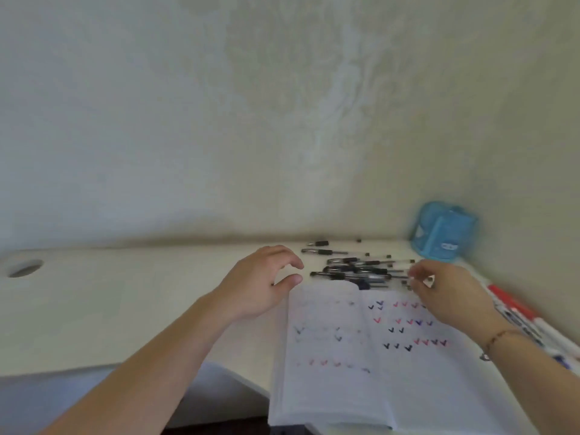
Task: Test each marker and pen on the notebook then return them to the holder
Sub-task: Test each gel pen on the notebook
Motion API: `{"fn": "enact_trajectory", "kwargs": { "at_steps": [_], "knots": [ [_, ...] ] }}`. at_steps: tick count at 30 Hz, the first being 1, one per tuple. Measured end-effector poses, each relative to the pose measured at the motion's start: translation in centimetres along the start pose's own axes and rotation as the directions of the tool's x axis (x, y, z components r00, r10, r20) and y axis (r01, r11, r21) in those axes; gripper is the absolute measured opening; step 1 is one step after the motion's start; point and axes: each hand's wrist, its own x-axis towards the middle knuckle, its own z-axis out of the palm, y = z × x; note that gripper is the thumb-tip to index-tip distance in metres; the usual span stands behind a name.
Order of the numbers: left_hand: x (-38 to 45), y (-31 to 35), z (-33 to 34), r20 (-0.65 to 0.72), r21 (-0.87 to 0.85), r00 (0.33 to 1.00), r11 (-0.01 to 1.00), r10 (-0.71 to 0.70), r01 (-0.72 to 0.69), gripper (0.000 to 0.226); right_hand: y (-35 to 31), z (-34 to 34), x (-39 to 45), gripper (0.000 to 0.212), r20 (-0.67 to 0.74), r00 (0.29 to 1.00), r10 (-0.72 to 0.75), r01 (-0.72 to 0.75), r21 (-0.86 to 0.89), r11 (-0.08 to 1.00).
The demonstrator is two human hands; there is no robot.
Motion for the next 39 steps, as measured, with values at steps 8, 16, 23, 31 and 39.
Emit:
{"fn": "enact_trajectory", "kwargs": {
  "at_steps": [8, 16, 23, 31, 39],
  "knots": [
    [10.3, 7.1, 6.7, 0.263, 0.068, 0.961, 0.992, 0.090, -0.111, 0.015, 3.3, 1.5, 1.9, 0.022, 0.048, 0.989, -0.139, 0.142, -0.074, 0.987],
    [10.0, 7.2, 7.1, 0.386, 0.300, 0.909, 0.911, 0.155, -0.282, 0.036, 4.0, 2.2, 2.6, 0.022, 0.000, 0.957, -0.290, 0.288, -0.095, 0.953],
    [8.4, 10.8, 7.5, -0.013, 0.089, 0.955, 0.951, 0.297, -0.295, 0.027, 2.1, -2.3, -0.8, 0.025, -0.096, 0.992, 0.088, 0.024, 0.801, 0.598],
    [6.5, 12.6, 8.3, 0.061, -0.305, 0.841, 0.812, 0.538, -0.498, 0.014, 1.1, -0.8, -4.6, 0.028, -0.009, 0.993, -0.119, 0.047, 0.947, 0.318],
    [6.7, 10.4, 7.9, 0.059, -0.508, 0.927, 0.811, 0.369, -0.291, 0.021, 3.4, -2.1, -4.9, 0.035, 0.075, 0.964, -0.255, 0.002, 0.958, 0.288]
  ]
}}
